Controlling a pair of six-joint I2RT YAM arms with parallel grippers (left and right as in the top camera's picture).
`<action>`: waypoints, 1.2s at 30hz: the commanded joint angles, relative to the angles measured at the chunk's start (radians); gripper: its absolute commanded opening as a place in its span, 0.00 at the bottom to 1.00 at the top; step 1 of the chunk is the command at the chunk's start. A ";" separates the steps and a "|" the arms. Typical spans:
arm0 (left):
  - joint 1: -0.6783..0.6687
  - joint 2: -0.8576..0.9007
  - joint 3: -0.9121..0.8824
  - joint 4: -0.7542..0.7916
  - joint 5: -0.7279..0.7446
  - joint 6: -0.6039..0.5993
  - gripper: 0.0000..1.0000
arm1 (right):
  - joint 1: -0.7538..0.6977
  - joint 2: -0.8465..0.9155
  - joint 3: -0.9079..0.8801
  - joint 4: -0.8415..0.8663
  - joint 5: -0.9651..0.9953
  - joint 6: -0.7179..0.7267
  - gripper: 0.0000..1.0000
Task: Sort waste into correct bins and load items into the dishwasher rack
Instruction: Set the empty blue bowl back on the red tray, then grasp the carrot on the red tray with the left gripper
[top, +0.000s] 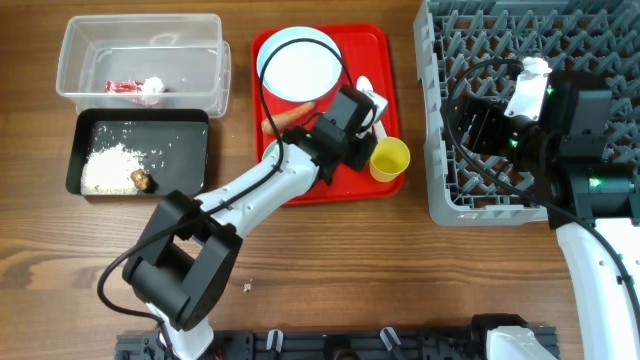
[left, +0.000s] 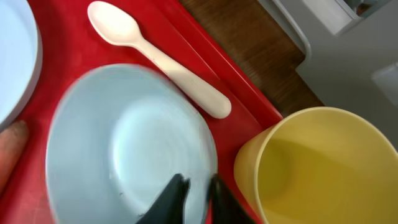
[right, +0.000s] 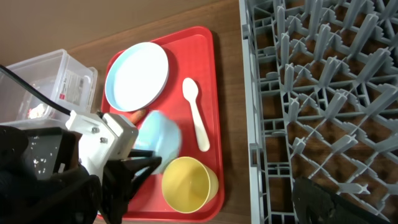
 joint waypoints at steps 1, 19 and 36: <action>0.002 -0.002 0.003 0.001 -0.038 0.013 0.33 | 0.004 0.006 0.018 -0.002 0.007 -0.010 1.00; 0.032 -0.134 0.003 -0.003 -0.003 -0.023 0.68 | 0.004 0.006 0.018 0.000 0.007 -0.010 1.00; 0.278 -0.204 0.262 -0.375 0.047 -0.084 0.73 | 0.004 0.006 0.018 0.031 0.006 -0.009 1.00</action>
